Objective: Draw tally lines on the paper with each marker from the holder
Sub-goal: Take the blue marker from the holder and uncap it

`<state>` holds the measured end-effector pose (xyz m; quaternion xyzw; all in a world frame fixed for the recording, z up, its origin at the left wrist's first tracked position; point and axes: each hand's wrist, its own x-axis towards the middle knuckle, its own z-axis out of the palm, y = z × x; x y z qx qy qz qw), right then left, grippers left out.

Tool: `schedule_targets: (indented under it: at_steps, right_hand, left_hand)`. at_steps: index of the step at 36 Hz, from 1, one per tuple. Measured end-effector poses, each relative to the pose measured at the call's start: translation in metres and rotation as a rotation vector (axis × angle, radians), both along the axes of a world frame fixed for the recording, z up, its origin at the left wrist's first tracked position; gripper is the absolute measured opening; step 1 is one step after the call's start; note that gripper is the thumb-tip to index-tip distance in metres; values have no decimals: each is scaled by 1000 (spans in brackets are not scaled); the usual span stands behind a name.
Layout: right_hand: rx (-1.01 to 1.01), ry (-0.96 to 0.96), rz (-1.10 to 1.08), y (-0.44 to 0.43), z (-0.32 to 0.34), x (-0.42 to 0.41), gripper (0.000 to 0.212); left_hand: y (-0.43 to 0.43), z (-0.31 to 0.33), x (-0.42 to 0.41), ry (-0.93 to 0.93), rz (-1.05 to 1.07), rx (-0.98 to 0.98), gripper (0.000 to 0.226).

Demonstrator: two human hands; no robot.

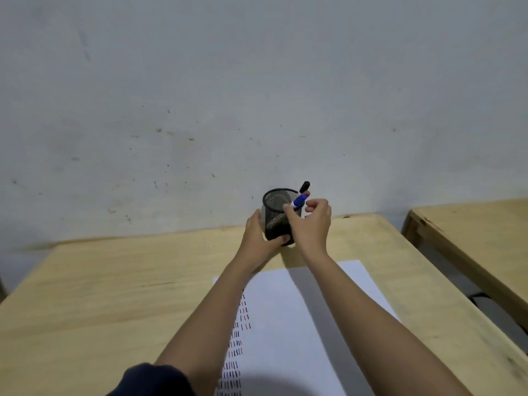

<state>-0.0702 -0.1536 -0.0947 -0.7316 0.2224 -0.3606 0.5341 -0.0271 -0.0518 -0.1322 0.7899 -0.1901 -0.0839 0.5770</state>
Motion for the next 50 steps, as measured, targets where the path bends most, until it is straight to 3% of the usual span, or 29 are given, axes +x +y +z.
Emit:
schedule_targets:
  at_steps: [3,10,21,30,36,40,44,50]
  right_hand:
    - [14,-18,-8,2,-2,4,31]
    - [8,-28,-39,-2,-3,14,17]
    - [-33,-107,1,-16,7,9,14]
    - [-44,-228,81,-11,42,-14,10]
    - [-255,-323,163,-2,66,-37,16]
    - [-438,-343,203,8,72,-51,18]
    - [-553,-266,276,20,69,-64,22]
    - [-648,-70,381,36,50,-79,25]
  left_hand:
    - [-9,1,0,-25,-35,-108,60]
    - [-15,-2,5,-2,-39,-201,67]
    - [-17,-8,12,-66,36,-105,71]
    - [-15,3,2,-75,144,-3,51]
    - [8,29,-12,-36,156,-129,15]
    - [32,61,-22,-128,217,-253,18]
    - [54,94,-46,-123,134,-484,17]
    - [76,99,-76,-270,56,-320,9]
